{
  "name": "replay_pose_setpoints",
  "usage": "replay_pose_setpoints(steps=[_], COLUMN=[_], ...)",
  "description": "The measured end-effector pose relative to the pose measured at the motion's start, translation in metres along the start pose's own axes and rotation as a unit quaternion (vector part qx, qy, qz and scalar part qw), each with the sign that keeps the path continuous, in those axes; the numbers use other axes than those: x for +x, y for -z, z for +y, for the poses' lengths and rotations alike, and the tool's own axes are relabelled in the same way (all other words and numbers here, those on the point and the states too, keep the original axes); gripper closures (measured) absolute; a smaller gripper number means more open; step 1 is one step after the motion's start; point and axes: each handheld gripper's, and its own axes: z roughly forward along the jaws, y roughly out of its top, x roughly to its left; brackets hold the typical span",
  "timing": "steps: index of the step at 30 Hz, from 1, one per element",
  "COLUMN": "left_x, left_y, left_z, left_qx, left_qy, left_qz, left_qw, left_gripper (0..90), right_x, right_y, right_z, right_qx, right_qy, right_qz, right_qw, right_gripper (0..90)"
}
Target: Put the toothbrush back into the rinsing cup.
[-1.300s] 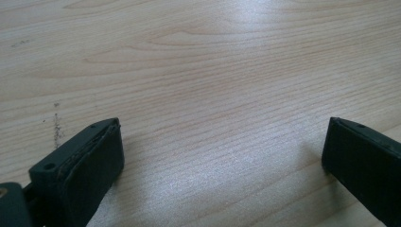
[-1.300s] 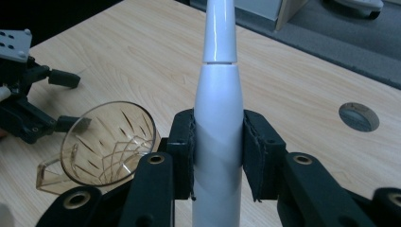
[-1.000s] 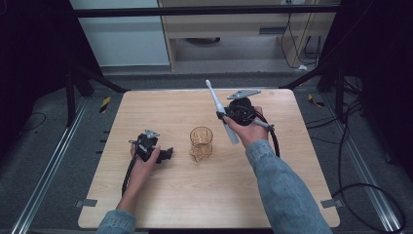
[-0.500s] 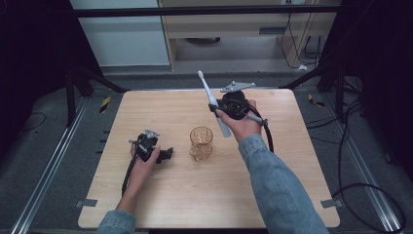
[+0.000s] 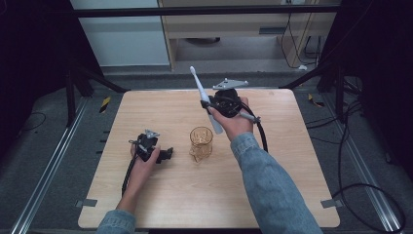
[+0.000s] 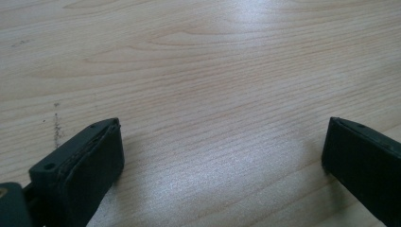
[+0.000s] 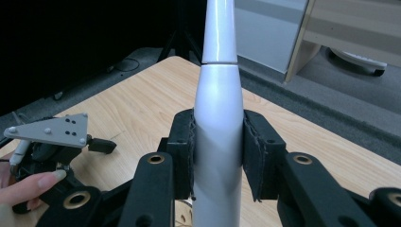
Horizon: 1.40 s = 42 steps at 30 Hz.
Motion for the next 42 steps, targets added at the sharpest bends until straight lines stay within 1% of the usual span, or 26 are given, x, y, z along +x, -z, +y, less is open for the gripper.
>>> replay_pose_setpoints(steps=[12,21,25,32,37,42], left_x=[0.000,0.000,0.000,0.000,0.000,0.000], left_y=[0.000,0.000,0.000,0.000,0.000,0.000], left_z=[0.000,0.000,0.000,0.000,0.000,0.000], left_qx=[0.000,0.000,-0.001,0.000,0.001,0.000], left_qy=[0.001,0.001,0.001,0.000,0.001,0.002], left_qz=[0.000,0.000,0.000,0.000,0.000,0.000], left_qw=[1.0000,1.0000,1.0000,1.0000,1.0000,1.0000], left_gripper=[0.0,0.0,0.0,0.0,0.0,0.0], right_x=[0.005,0.011,0.016,0.020,0.023,0.025], right_y=[-0.004,-0.011,-0.018,-0.028,-0.038,-0.046], right_z=[0.002,0.001,-0.001,-0.005,-0.013,-0.020], right_qx=[-0.011,-0.015,-0.015,-0.014,-0.009,0.001], right_qy=[0.000,-0.002,-0.002,-0.003,-0.008,-0.005], right_qz=[0.003,0.011,0.017,0.024,0.031,0.033], right_qw=[0.9999,0.9998,0.9997,0.9996,0.9994,0.9994], right_gripper=[66.8,66.8,66.8,66.8,66.8,66.8])
